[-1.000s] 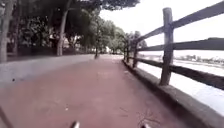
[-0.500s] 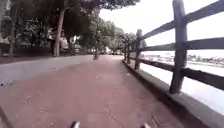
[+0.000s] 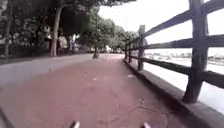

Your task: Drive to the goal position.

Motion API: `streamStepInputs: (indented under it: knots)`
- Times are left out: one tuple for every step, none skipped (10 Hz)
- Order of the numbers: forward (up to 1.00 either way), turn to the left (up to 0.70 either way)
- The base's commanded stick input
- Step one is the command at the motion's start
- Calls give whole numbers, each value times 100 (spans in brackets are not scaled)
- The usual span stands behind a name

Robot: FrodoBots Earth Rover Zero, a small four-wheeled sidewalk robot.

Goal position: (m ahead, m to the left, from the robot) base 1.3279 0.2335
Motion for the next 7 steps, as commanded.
streamStepInputs:
  knots:
    - [70,0]
    - [70,0]
    - [70,0]
    - [70,0]
    - [70,0]
    - [70,0]
    - [70,0]
